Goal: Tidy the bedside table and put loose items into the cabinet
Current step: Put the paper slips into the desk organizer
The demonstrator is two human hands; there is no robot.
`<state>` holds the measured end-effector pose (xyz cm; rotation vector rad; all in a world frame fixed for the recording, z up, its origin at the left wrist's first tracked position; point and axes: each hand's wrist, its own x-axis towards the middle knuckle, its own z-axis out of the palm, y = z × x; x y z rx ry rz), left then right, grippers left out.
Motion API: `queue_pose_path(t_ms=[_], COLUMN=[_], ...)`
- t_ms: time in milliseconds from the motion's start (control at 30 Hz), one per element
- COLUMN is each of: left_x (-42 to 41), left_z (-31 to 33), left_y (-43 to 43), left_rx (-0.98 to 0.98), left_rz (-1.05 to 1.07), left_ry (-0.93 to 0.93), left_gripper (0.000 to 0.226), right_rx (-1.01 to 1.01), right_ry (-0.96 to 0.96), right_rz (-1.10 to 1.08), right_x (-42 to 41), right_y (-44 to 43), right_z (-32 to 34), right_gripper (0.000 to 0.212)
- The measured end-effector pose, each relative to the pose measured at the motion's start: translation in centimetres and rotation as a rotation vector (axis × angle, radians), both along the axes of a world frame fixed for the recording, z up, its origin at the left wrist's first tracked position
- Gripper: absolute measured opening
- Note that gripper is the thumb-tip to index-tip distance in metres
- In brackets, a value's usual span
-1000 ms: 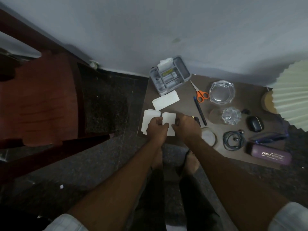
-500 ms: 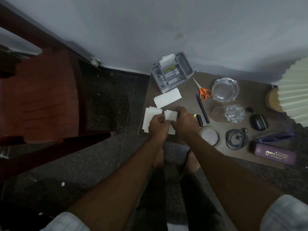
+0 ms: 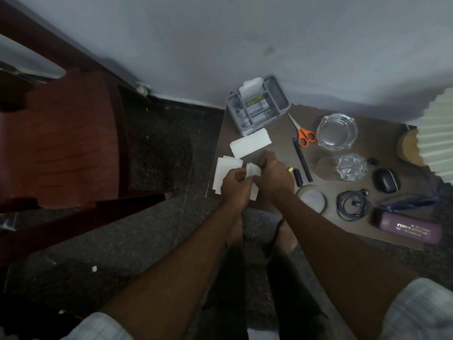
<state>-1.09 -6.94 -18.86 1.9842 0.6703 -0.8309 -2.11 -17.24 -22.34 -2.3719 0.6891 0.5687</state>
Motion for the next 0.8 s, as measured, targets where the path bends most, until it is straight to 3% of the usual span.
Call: queue_pose_path(t_ms=[367, 667, 800], left_x=[-0.1, 0.3, 1.1], left_z=[-0.3, 0.1, 0.5], left_y=[0.1, 0.1, 0.2], left_rx=[-0.019, -0.056, -0.136], left_rz=[-0.013, 0.064, 0.091], left_ry=[-0.015, -0.054, -0.058], left_gripper=[0.032, 0.032, 0.029], right_rx=[0.141, 0.286, 0.469], right_ry=[0.035, -0.064, -0.052], right_rz=[-0.049, -0.065, -0.114], right_x=[0.2, -0.1, -0.1], right_y=[-0.9, -3.0, -4.1], right_z=[0.2, 0.6, 1.9], right_gripper=[0.016, 0.025, 0.026])
